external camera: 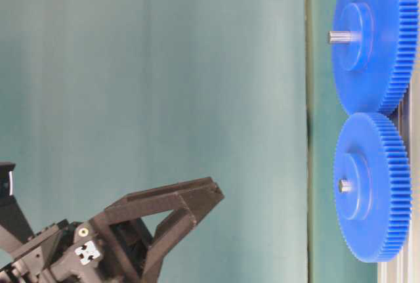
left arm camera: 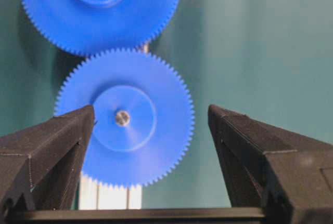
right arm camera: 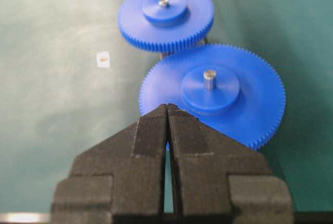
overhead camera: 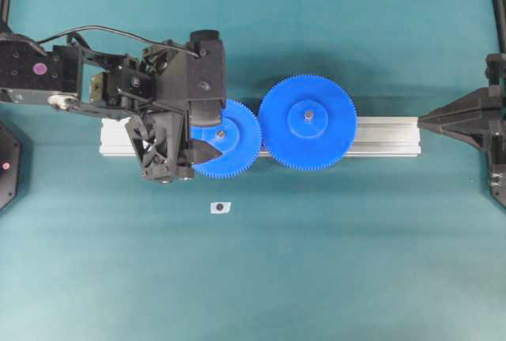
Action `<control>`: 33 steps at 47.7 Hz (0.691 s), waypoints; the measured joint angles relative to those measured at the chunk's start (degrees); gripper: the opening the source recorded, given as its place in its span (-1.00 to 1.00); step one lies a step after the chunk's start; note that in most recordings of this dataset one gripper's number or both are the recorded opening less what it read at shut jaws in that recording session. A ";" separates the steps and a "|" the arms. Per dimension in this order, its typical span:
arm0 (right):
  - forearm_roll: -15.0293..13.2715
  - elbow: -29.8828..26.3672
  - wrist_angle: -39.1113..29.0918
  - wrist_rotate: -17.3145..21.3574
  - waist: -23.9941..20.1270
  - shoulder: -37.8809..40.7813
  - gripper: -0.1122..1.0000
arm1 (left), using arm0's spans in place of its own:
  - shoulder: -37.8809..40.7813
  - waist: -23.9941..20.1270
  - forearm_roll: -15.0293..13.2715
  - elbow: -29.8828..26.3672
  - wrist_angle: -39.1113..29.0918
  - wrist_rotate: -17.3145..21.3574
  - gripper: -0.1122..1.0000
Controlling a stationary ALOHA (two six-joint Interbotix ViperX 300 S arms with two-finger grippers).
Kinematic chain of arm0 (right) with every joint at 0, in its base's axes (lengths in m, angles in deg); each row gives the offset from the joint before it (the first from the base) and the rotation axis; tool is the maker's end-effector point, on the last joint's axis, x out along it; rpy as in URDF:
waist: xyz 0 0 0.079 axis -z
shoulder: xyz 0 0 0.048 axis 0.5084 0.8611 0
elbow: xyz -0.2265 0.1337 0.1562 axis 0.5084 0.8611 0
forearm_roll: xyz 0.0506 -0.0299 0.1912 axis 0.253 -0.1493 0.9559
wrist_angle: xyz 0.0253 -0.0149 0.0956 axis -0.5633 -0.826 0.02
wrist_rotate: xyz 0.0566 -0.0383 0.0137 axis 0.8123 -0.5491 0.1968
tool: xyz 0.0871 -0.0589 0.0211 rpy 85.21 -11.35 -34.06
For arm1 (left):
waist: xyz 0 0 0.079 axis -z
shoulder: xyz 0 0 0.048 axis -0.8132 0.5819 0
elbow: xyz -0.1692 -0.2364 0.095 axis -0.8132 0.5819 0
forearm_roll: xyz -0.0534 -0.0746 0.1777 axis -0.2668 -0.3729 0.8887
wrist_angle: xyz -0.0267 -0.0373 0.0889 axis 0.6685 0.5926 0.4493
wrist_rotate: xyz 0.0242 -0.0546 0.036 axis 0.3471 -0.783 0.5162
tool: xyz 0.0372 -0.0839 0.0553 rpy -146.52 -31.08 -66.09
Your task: Insert the small gear onto the shaft.
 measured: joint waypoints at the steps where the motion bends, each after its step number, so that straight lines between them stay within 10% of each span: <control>1: 0.00 0.09 0.09 0.00 -0.09 0.00 -0.75 | -0.09 0.00 0.00 0.00 0.09 0.00 0.69; 33: 0.00 0.35 0.09 0.00 -0.09 -0.26 -0.75 | -1.85 0.44 0.00 3.08 3.78 0.00 0.69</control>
